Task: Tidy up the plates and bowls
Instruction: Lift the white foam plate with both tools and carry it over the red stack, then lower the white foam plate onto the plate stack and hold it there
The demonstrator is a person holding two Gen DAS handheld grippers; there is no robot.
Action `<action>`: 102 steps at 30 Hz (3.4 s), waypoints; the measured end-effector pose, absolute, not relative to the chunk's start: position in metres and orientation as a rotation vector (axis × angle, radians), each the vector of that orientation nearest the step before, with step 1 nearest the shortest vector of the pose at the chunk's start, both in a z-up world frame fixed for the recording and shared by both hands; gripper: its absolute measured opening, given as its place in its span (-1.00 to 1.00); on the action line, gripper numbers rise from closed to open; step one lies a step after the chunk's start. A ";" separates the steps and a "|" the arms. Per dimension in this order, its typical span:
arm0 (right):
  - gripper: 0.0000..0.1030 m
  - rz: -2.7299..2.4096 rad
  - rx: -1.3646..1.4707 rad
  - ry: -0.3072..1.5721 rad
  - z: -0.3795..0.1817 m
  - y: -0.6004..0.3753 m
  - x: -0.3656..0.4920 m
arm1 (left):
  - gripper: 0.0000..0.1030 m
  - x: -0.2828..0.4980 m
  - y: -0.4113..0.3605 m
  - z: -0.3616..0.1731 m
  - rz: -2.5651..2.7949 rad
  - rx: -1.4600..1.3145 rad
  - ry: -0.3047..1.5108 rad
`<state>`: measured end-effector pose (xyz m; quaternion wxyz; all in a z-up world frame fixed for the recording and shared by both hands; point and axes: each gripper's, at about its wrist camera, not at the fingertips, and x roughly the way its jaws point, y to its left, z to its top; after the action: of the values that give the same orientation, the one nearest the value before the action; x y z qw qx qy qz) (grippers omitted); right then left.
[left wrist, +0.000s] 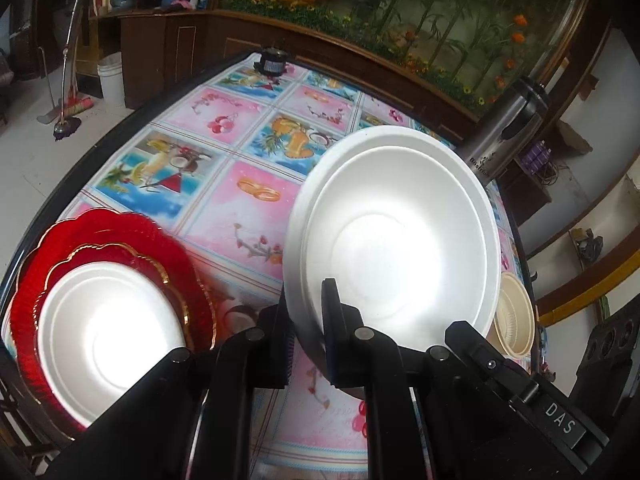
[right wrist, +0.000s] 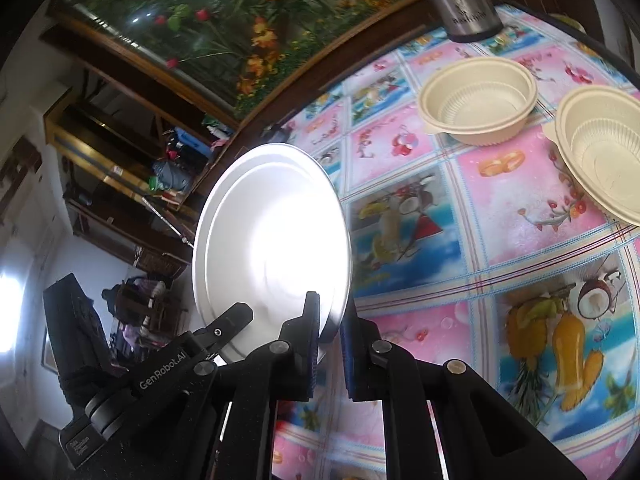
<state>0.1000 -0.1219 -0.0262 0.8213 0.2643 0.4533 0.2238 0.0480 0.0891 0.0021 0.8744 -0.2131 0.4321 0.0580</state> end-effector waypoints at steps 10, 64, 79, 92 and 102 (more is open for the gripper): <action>-0.81 0.565 0.476 0.928 -0.010 -0.087 0.069 | -0.80 0.000 0.124 0.013 0.157 -0.463 0.816; -0.82 0.797 0.313 1.108 -0.050 0.030 0.025 | -0.77 -0.075 0.200 -0.029 0.375 -0.536 0.865; -0.82 0.789 0.303 1.128 -0.056 0.032 0.023 | -0.77 -0.075 0.200 -0.034 0.380 -0.533 0.886; -0.82 0.787 0.297 1.128 -0.057 0.033 0.021 | -0.77 -0.076 0.201 -0.034 0.389 -0.515 0.880; -0.81 0.788 0.296 1.119 -0.053 0.033 0.021 | -0.76 -0.078 0.198 -0.029 0.394 -0.482 0.864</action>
<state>0.0211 0.0328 -0.0527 0.7647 0.1363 0.5148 0.3628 -0.0779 0.1976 -0.0294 0.8615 -0.2297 0.4121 0.1877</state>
